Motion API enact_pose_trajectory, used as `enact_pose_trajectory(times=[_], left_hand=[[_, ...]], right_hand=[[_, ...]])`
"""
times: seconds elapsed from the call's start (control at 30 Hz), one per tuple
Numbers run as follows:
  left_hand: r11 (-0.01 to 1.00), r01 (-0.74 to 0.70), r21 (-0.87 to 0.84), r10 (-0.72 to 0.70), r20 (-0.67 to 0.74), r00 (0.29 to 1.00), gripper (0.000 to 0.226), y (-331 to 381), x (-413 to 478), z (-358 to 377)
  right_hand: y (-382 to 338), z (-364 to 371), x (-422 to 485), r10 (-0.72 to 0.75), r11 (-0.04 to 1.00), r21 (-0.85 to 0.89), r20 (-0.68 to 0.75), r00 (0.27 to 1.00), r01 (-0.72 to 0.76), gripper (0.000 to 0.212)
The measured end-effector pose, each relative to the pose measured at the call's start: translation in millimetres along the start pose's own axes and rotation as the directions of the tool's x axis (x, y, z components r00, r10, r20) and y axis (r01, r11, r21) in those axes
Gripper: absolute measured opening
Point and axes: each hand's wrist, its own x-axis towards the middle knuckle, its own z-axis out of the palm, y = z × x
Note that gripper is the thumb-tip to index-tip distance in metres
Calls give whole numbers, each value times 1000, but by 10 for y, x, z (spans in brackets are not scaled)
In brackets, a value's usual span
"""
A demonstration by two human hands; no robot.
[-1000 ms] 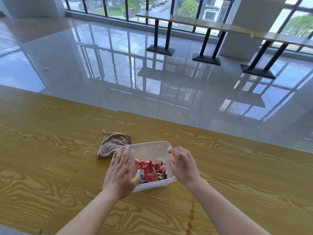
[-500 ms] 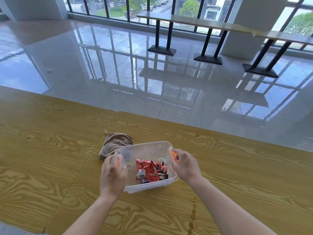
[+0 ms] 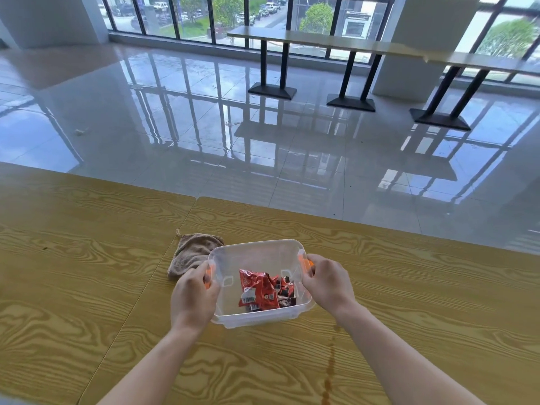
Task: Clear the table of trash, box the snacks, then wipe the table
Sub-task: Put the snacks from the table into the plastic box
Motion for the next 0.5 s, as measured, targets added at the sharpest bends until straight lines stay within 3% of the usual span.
enact_pose_trajectory(times=[0.1,0.33,0.5], left_hand=[[998,-63,-16,63,8,998,28,241,55,58],[983,-181,-6,181,108,978,11,915,123,464],[971,-237,-44,241,174,955,20,1440,125,920]], right_hand=[[166,-172,-21,31,999,-15,-27,999,-31,29],[736,-656,-136,139,990,-21,-119,983,-143,8],[1249,-1041,-246,242,967,-38,-174,955,-252,16]])
